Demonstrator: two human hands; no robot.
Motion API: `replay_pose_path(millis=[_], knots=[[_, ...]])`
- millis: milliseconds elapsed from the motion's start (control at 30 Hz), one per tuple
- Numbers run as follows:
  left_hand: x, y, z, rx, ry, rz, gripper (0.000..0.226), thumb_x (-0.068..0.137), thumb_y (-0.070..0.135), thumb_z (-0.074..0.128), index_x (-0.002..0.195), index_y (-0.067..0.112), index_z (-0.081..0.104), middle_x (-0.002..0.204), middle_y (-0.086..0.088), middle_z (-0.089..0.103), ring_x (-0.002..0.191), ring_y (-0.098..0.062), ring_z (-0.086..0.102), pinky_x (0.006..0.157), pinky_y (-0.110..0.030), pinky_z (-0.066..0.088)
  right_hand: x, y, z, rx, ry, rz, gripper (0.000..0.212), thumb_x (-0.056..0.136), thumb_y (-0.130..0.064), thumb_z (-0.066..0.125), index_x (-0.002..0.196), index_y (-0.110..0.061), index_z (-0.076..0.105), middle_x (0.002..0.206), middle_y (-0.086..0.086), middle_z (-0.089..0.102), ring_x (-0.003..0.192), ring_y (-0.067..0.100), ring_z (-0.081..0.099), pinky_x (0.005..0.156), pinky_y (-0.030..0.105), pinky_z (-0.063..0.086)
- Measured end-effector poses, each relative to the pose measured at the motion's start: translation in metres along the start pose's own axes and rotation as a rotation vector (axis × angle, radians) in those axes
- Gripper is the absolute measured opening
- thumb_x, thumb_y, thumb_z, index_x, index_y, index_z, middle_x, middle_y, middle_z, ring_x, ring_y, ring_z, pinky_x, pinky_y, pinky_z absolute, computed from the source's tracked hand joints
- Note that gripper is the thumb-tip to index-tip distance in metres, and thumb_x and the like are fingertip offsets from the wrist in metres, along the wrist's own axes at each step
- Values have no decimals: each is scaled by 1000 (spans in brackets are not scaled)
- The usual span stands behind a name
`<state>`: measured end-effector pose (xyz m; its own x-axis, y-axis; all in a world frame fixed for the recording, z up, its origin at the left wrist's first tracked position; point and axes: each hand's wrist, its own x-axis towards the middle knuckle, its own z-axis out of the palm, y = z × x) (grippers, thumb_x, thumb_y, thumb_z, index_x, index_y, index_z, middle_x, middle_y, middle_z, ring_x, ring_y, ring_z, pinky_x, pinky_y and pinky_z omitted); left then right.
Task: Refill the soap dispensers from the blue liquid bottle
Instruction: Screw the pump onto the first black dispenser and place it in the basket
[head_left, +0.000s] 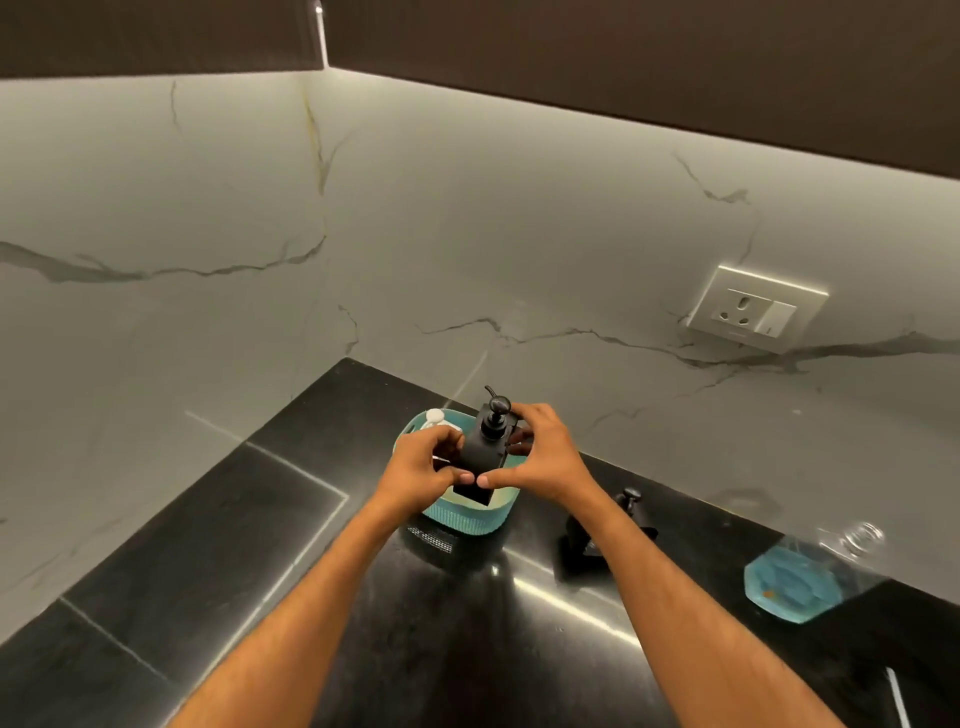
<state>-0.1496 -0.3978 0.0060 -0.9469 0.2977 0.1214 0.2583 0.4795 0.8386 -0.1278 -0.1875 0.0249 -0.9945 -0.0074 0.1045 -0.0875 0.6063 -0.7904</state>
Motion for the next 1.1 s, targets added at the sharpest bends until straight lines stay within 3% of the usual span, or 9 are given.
replay_pose_path(millis=[100, 233, 333, 500, 600, 733, 900, 1100], knots=[[9, -10, 1, -18, 48, -50, 33, 71, -11, 88, 94, 8, 74, 85, 8, 73, 79, 2, 70, 74, -13, 59, 15, 8, 15, -24, 31, 10, 104, 45, -45, 101, 137, -19, 60, 120, -2, 52, 106, 15, 65, 91, 31, 60], [11, -19, 10, -1, 139, -128, 35, 67, -9, 86, 91, 15, 79, 80, 15, 75, 80, -2, 73, 75, -24, 62, 23, 23, 37, -30, 68, 56, 106, 38, -57, 94, 132, -21, 63, 117, -7, 53, 109, 14, 63, 88, 24, 60], [-2, -25, 22, 39, 210, -137, 40, 67, -9, 78, 89, 25, 80, 72, 24, 72, 75, 6, 70, 70, -17, 58, 25, 34, 50, -72, 53, 91, 112, 37, -58, 94, 136, -16, 61, 121, -3, 54, 115, 18, 60, 93, 35, 60], [-11, -31, 42, 93, 325, -117, 38, 73, -20, 66, 89, 13, 79, 79, 12, 71, 75, 1, 66, 66, -2, 47, 30, 43, 64, -142, -2, 131, 122, 33, -62, 91, 141, -16, 57, 125, -4, 50, 119, 19, 58, 99, 39, 58], [-11, -33, 45, 171, 336, -131, 27, 81, -12, 70, 95, 9, 80, 92, -4, 75, 83, -15, 68, 74, -19, 54, 36, 45, 71, -156, -24, 159, 122, 35, -58, 96, 142, -14, 56, 128, -2, 50, 121, 21, 57, 101, 42, 56], [-10, -30, 49, 225, 338, -121, 24, 83, -9, 72, 97, 10, 79, 95, 3, 64, 84, -9, 56, 72, -10, 40, 40, 46, 79, -155, -21, 155, 112, 40, -51, 98, 137, -12, 58, 122, -3, 50, 117, 20, 59, 101, 41, 56], [-7, -30, 52, 230, 345, -143, 28, 83, -10, 71, 100, 10, 78, 98, 4, 61, 93, -11, 55, 82, -20, 45, 43, 46, 83, -174, -10, 140, 97, 48, -49, 97, 132, -17, 59, 117, -8, 44, 112, 10, 48, 105, 31, 49], [-10, -29, 57, 224, 355, -152, 32, 84, -8, 74, 111, 9, 77, 108, 2, 64, 105, -15, 60, 93, -25, 53, 41, 46, 86, -191, -39, 153, 97, 57, -44, 97, 138, -18, 51, 124, -9, 40, 112, 4, 41, 100, 18, 36]])
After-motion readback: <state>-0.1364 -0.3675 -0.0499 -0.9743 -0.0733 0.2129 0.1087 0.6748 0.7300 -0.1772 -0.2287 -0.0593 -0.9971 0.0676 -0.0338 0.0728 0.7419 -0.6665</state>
